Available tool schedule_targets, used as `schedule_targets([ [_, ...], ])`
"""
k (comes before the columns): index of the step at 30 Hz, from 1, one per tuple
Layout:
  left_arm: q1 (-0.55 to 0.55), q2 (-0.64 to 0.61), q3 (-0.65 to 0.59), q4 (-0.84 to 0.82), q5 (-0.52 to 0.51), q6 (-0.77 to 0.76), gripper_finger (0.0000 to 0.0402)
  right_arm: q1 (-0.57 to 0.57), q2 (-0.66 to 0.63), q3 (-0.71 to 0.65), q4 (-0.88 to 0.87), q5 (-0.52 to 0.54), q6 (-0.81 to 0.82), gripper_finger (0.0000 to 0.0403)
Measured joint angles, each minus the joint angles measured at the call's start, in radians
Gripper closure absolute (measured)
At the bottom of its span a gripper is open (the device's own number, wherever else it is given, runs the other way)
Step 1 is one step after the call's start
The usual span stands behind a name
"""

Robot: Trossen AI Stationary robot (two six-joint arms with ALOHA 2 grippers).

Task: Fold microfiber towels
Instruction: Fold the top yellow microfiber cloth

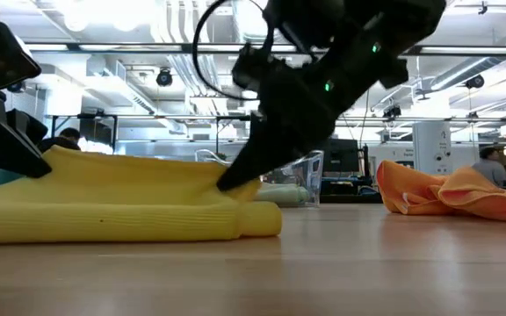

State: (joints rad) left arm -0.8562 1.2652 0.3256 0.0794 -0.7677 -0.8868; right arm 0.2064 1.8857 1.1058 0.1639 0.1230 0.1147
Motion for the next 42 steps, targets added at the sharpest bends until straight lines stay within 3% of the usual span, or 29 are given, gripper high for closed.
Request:
schedule_targets([
  [12, 0.0, 0.0, -0.014, -0.001, 0.027, -0.001, 0.0395, -0.013, 0.078, 0.053, -0.002, 0.009, -0.003, 0.0394],
  [22, 0.0, -0.01, -0.019, -0.011, 0.019, 0.002, 0.0284, -0.013, 0.075, 0.053, -0.008, 0.012, 0.019, 0.0394],
  [27, 0.0, -0.05, -0.016, -0.018, 0.009, 0.011, 0.0246, -0.013, 0.075, 0.053, -0.01, 0.069, 0.063, 0.0394],
  [37, 0.0, -0.182, -0.018, -0.009, -0.005, 0.117, 0.0236, -0.015, 0.075, 0.053, -0.016, 0.11, 0.083, 0.0394],
  [42, 0.0, -0.171, -0.014, 0.07, -0.004, 0.19, 0.0236, -0.016, 0.075, 0.053, -0.018, 0.14, 0.103, 0.0386],
])
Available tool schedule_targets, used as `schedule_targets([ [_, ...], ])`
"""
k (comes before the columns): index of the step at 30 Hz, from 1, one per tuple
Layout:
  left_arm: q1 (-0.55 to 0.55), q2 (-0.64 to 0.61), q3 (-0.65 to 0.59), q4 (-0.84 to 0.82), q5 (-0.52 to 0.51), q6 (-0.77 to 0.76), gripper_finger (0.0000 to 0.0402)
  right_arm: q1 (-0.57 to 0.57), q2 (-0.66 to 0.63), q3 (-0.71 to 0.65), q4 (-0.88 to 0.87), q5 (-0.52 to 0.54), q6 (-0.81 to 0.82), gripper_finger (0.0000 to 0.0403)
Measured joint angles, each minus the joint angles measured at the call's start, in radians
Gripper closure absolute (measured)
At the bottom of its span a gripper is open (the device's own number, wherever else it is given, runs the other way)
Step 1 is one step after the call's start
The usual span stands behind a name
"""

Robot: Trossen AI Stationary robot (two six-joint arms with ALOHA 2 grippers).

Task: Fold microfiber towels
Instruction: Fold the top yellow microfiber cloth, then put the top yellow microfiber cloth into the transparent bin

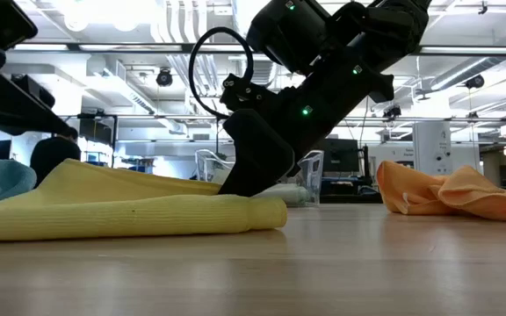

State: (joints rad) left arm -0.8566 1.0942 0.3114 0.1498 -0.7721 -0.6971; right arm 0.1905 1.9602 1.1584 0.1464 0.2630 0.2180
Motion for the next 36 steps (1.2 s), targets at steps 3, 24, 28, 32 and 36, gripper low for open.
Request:
schedule_targets([
  [3, 0.0, 0.04, -0.003, 0.084, 0.006, 0.053, 0.0236, 0.0, 0.0, 0.008, -0.016, -0.001, 0.004, 0.0364],
  [24, 0.0, 0.264, 0.0, 0.236, 0.013, 0.049, 0.0236, 0.034, -0.052, 0.232, -0.444, 0.076, -0.055, 0.0177],
  [28, 0.0, 0.257, 0.0, 0.236, 0.012, 0.049, 0.0236, 0.049, -0.105, 0.215, -0.482, 0.104, -0.054, 0.0177],
  [32, 0.001, 0.254, 0.001, 0.237, 0.004, 0.05, 0.0237, 0.079, -0.179, 0.145, -0.433, 0.107, -0.054, 0.018],
  [36, 0.008, 0.251, 0.001, 0.247, -0.023, 0.051, 0.0237, 0.122, -0.232, 0.033, -0.304, 0.104, -0.052, 0.0188],
])
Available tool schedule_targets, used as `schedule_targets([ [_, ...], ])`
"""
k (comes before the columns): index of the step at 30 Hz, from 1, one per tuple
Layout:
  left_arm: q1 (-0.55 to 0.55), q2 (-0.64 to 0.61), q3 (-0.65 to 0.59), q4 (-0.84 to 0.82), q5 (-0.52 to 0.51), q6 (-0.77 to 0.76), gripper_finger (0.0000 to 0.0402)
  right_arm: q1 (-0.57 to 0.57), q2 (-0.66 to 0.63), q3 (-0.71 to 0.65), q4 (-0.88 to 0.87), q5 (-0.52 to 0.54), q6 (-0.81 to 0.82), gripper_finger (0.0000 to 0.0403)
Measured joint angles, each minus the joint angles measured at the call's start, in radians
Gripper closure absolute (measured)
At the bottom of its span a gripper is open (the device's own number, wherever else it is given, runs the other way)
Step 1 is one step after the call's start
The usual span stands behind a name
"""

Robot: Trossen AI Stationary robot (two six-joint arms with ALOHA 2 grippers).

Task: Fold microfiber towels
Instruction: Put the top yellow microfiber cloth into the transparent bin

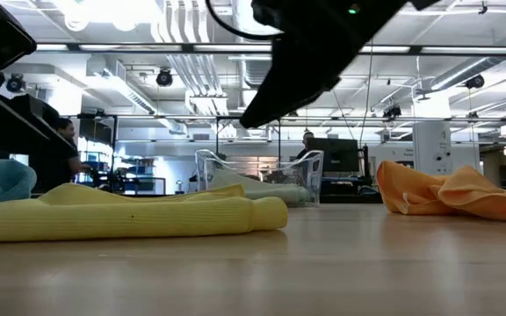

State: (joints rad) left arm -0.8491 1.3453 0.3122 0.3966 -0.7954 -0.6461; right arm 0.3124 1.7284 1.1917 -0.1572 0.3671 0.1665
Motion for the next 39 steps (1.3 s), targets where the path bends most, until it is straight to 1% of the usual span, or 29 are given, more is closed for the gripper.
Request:
schedule_targets([
  [3, 0.011, -0.002, 0.0, 0.034, -0.008, 0.021, 0.0237, 0.037, -0.021, -0.088, 0.095, 0.0, 0.014, 0.0192],
  [7, 0.014, -0.002, 0.0, 0.118, -0.008, 0.074, 0.0237, 0.09, -0.025, -0.186, 0.247, 0.0, 0.012, 0.0195],
  [12, 0.014, -0.002, 0.007, 0.218, -0.007, 0.158, 0.0237, 0.139, -0.025, -0.254, 0.397, 0.0, -0.001, 0.0195],
  [16, 0.014, 0.0, 0.038, 0.224, 0.003, 0.223, 0.0237, 0.157, -0.025, -0.262, 0.431, 0.0, -0.01, 0.0197],
  [20, 0.014, 0.0, 0.08, 0.224, 0.051, 0.305, 0.0237, 0.175, -0.025, -0.257, 0.427, 0.001, -0.011, 0.0197],
  [22, 0.014, 0.0, 0.102, 0.218, 0.058, 0.341, 0.0237, 0.184, -0.025, -0.252, 0.43, 0.001, -0.011, 0.0198],
  [25, 0.014, 0.0, 0.148, 0.145, 0.073, 0.365, 0.0237, 0.2, -0.025, -0.25, 0.429, 0.001, -0.01, 0.0197],
  [28, 0.014, 0.0, 0.201, 0.006, 0.113, 0.359, 0.0237, 0.221, -0.025, -0.25, 0.428, 0.001, -0.005, 0.0197],
  [32, 0.01, 0.019, 0.293, -0.202, 0.188, 0.3, 0.0237, 0.249, -0.025, -0.25, 0.424, 0.002, -0.004, 0.0197],
  [39, -0.004, 0.184, 0.451, -0.428, 0.241, 0.273, 0.0237, 0.258, -0.025, -0.25, 0.425, 0.027, -0.003, 0.0197],
])
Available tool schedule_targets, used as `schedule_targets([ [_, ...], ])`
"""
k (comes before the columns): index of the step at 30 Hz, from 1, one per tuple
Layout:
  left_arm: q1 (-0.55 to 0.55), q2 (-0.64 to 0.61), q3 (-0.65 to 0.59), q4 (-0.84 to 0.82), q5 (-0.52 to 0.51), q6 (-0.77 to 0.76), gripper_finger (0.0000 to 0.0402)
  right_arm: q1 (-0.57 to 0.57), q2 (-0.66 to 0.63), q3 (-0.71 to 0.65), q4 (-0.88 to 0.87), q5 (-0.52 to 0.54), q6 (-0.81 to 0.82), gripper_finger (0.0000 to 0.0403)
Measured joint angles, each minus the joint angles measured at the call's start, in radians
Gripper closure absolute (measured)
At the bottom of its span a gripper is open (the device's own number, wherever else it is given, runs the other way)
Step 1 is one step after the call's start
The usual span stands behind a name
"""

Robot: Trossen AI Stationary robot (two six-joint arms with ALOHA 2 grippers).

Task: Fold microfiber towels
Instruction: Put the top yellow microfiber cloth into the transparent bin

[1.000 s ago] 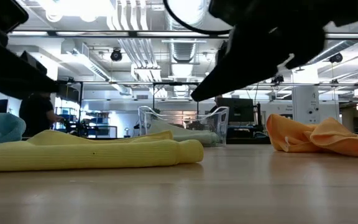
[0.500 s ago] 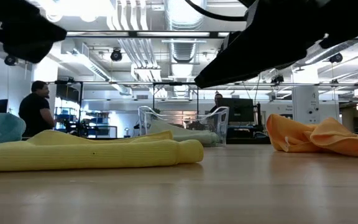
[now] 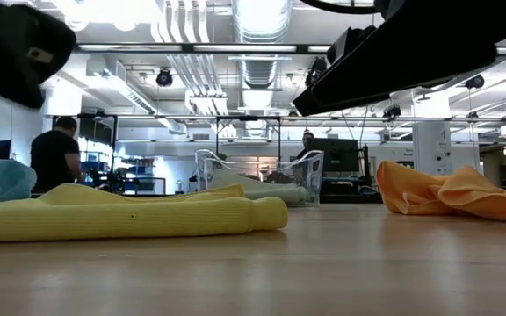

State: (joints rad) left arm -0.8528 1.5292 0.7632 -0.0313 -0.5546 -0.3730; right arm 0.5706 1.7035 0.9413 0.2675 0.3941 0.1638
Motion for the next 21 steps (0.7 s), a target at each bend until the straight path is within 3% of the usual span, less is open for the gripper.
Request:
schedule_targets([
  [5, 0.0, 0.068, 0.12, -0.232, 0.015, -0.103, 0.0237, 0.0, 0.0, 0.0, 0.0, 0.001, 0.002, 0.0197],
  [13, 0.001, 0.107, 0.204, -0.386, 0.084, -0.144, 0.0231, 0.0, 0.0, 0.0, 0.0, 0.001, 0.009, 0.0197],
  [21, 0.023, 0.108, 0.2, -0.42, 0.086, -0.145, 0.0145, 0.0, 0.0, 0.0, 0.0, 0.0, 0.009, 0.0197],
])
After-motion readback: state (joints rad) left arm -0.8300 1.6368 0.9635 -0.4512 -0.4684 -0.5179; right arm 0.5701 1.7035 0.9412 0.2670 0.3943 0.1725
